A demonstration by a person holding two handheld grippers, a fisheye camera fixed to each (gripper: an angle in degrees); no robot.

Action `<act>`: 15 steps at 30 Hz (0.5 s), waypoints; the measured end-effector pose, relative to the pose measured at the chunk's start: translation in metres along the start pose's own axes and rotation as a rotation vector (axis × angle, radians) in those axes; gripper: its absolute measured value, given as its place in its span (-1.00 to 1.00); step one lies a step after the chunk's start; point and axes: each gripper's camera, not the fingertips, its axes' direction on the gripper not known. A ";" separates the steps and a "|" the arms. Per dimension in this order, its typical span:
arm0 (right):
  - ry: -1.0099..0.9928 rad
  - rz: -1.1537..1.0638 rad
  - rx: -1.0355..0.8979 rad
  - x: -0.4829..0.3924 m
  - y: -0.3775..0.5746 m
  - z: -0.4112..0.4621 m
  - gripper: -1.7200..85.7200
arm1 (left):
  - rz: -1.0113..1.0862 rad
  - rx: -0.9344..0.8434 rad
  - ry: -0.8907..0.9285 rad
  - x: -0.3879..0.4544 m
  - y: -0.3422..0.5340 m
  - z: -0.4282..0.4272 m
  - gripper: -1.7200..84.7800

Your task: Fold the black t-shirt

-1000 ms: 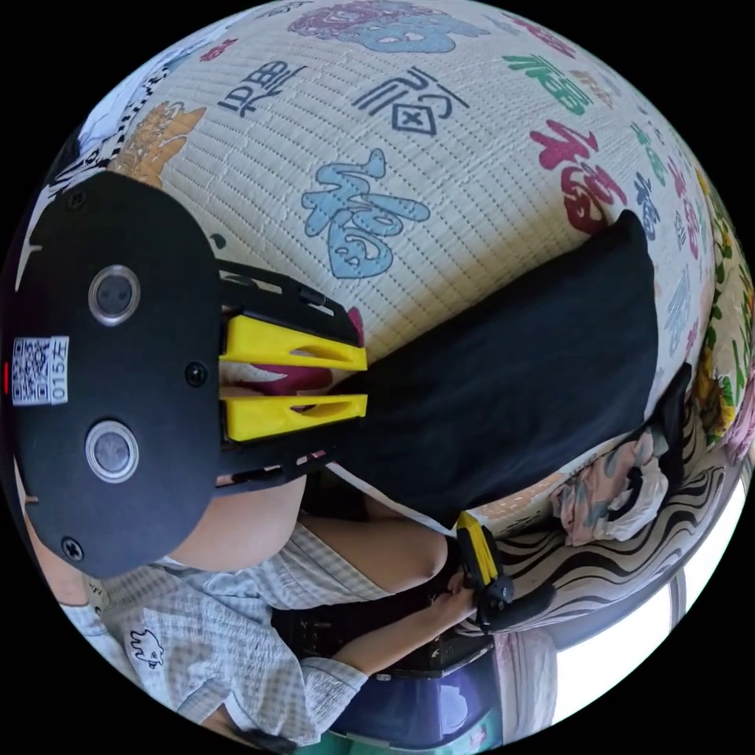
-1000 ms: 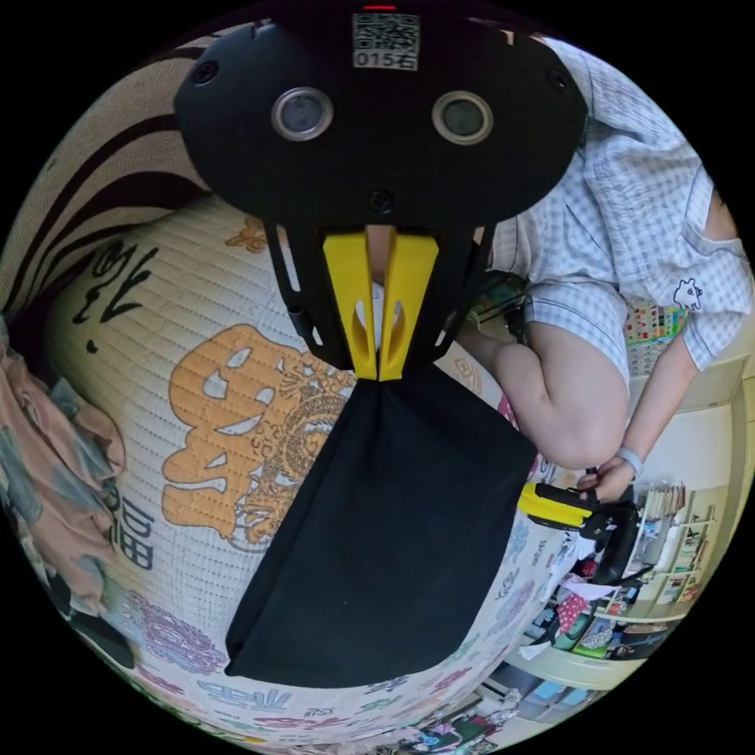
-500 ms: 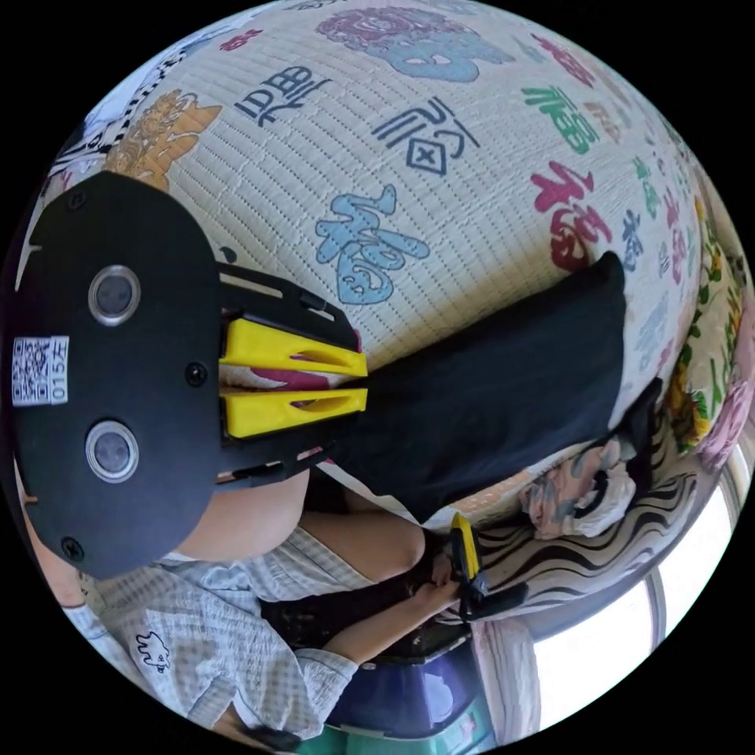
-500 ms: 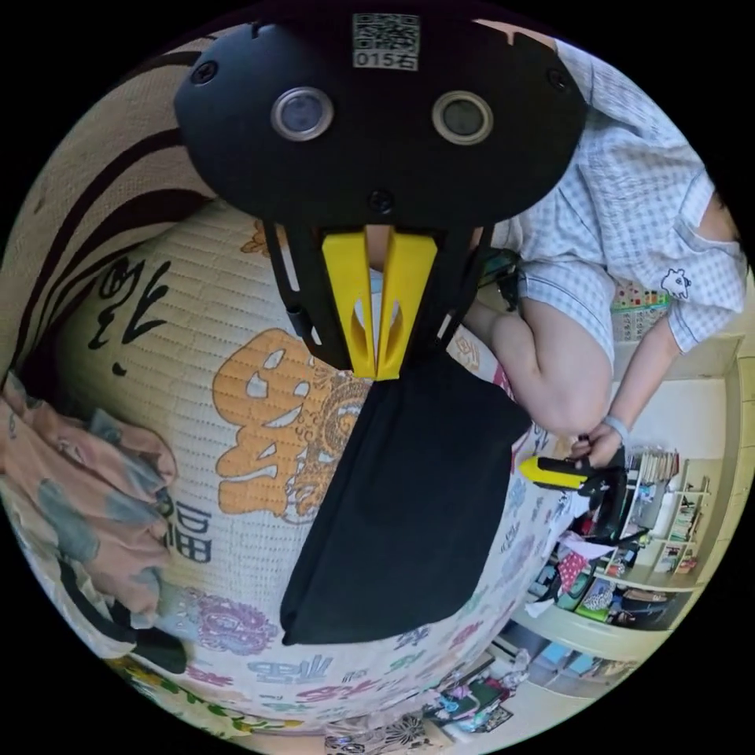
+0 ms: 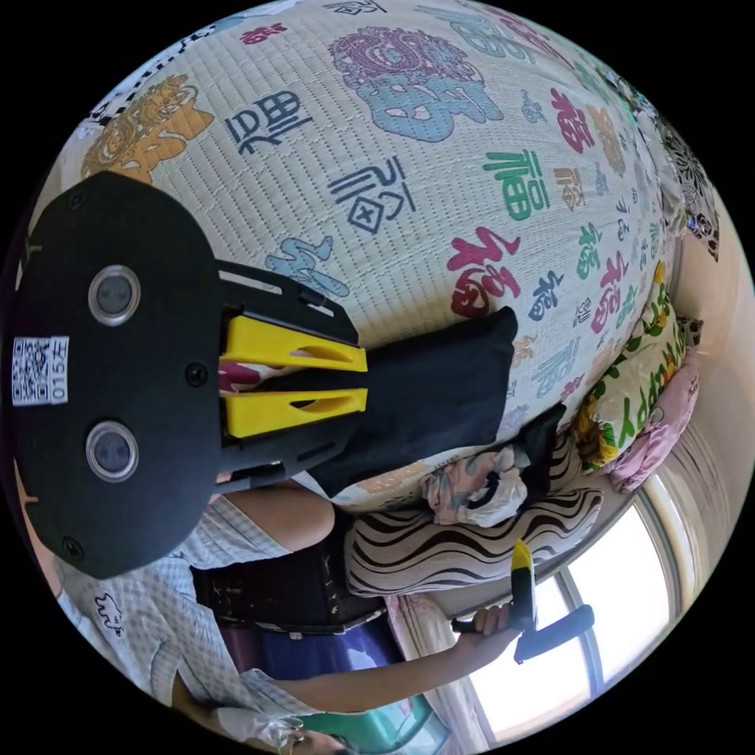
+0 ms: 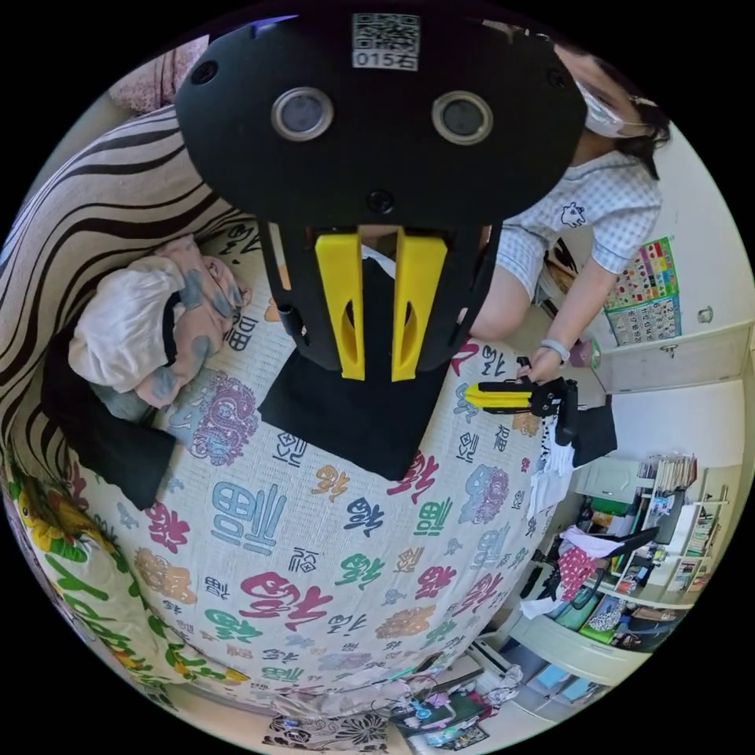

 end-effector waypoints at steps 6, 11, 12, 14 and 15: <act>-0.032 0.011 0.035 0.033 -0.009 -0.009 -0.78 | -0.001 0.041 0.001 -0.025 -0.040 -0.039 -0.85; -0.228 0.096 0.179 0.109 0.010 0.017 -0.75 | -0.019 0.115 -0.013 -0.048 -0.074 -0.065 -0.79; -0.281 0.135 0.224 0.131 0.018 0.026 -0.73 | -0.024 0.119 -0.009 -0.052 -0.078 -0.067 -0.79; -0.365 0.184 0.281 0.163 0.032 0.040 -0.70 | -0.040 0.121 0.015 -0.067 -0.094 -0.068 -0.76; -0.412 0.202 0.313 0.183 0.041 0.051 -0.69 | -0.052 0.121 0.022 -0.072 -0.097 -0.068 -0.75</act>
